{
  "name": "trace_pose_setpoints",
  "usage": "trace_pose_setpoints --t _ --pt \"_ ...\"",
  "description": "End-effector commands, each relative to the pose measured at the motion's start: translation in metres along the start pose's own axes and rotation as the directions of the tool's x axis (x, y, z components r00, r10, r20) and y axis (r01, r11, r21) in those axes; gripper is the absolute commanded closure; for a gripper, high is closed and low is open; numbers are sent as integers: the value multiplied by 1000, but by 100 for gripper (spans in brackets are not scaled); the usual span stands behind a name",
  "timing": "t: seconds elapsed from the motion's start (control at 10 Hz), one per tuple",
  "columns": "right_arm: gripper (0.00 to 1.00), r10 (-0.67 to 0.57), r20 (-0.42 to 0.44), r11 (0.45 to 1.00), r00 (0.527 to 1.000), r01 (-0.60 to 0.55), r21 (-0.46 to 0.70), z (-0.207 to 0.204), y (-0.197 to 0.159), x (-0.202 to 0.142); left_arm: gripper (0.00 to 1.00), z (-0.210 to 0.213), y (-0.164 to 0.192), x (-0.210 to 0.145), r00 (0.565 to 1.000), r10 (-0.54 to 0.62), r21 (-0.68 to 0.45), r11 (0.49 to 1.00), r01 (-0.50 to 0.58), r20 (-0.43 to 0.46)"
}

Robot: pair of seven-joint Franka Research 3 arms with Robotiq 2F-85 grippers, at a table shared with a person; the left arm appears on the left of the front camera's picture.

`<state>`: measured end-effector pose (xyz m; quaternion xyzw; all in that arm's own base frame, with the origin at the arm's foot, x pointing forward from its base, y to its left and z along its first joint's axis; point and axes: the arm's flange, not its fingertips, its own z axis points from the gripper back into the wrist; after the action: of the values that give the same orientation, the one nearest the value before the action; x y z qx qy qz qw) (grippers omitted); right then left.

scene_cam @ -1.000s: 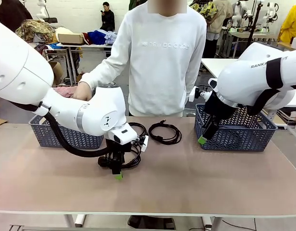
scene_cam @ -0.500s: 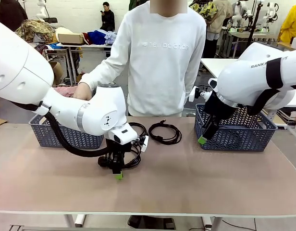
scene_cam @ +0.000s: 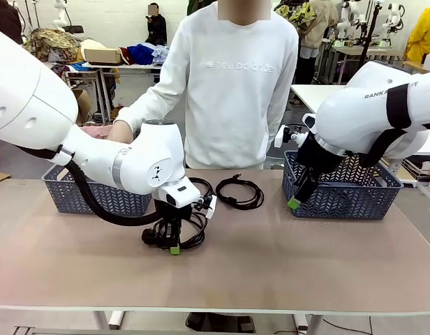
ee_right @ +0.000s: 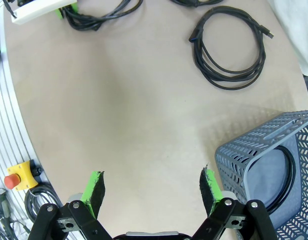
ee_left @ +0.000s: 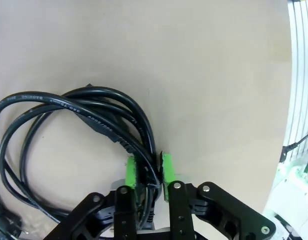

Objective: Organize the cables according to human instructions.
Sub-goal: Pick up a bundle of cables and place it in the basket indicated by the human.

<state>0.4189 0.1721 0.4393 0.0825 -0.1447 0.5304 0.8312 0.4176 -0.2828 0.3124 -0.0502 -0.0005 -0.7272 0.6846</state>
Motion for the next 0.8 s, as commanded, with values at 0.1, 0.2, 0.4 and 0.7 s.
trace_pose_setpoints --t 0.1,0.2,0.4,0.7 --pt "0 -2 -7 1000 1000 2 -11 2 -1 2 100 6 -9 1 999 6 -5 1000 -7 -37" --pt "0 -2 -7 1000 1000 2 -11 2 -1 2 100 8 -11 2 999 3 -9 1000 -3 -42" --pt "0 -2 -7 1000 1000 2 -11 2 -1 2 100 15 -15 4 999 17 6 1000 -17 -35" --pt "0 -2 -7 1000 1000 2 -11 2 -1 2 91 62 -20 7 1000 23 144 989 -21 -11"
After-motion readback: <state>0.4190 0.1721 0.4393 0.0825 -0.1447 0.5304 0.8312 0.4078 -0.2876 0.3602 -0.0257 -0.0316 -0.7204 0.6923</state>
